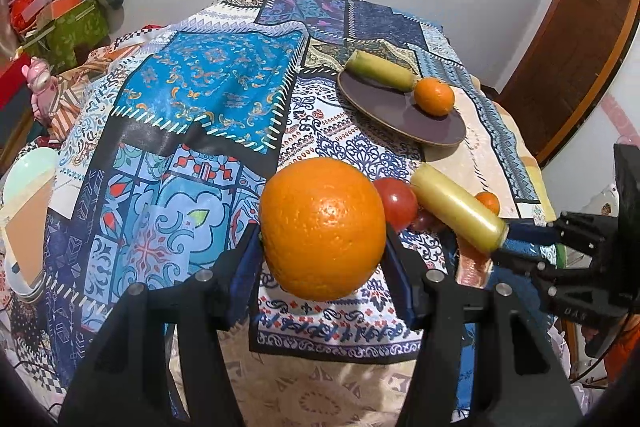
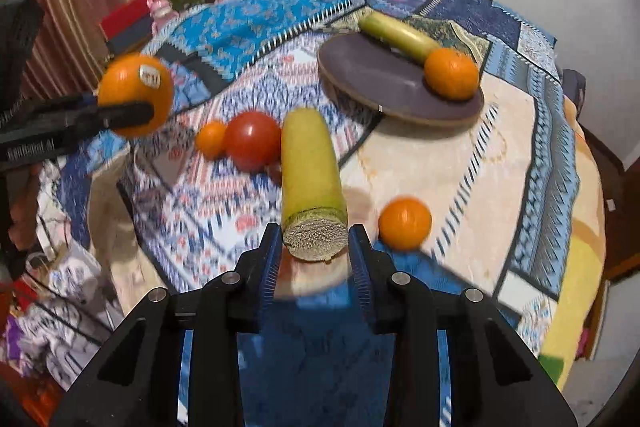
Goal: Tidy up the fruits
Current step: 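Grasp the Dole-sticker orange with the left tool while the right tool grasps the cylinder, then lift and carry the orange with the left tool while the right tool carries the cylinder toward the plate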
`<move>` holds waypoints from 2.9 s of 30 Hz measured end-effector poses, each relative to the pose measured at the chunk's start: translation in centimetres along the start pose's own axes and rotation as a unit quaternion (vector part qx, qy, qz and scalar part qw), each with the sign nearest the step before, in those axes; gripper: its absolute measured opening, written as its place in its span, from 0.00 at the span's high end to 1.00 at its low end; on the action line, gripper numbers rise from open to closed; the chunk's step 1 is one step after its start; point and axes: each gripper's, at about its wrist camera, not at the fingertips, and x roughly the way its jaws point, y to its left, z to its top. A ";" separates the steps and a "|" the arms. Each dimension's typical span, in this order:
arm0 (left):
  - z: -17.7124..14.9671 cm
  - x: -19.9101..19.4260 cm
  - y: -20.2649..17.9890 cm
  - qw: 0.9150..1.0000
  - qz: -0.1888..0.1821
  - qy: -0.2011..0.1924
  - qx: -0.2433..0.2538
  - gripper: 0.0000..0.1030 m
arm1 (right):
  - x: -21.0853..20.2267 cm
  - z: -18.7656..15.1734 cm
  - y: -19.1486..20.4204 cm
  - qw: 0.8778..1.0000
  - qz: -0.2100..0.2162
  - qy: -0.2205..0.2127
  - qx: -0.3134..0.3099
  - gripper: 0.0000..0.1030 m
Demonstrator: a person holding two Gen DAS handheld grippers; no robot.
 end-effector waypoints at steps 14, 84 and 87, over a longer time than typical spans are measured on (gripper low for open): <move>-0.2 0.2 -0.1 1.000 0.003 0.004 0.001 0.44 | 0.6 2.6 -0.4 1.000 0.011 -0.023 0.012 0.69; 14.5 14.2 -5.4 0.998 -0.034 0.026 0.044 0.44 | 4.8 11.9 -9.2 0.995 -0.030 -0.089 0.026 0.67; 14.9 15.0 -5.3 0.998 -0.036 0.031 0.040 0.44 | 5.1 12.3 -9.2 0.995 -0.030 -0.091 0.022 0.67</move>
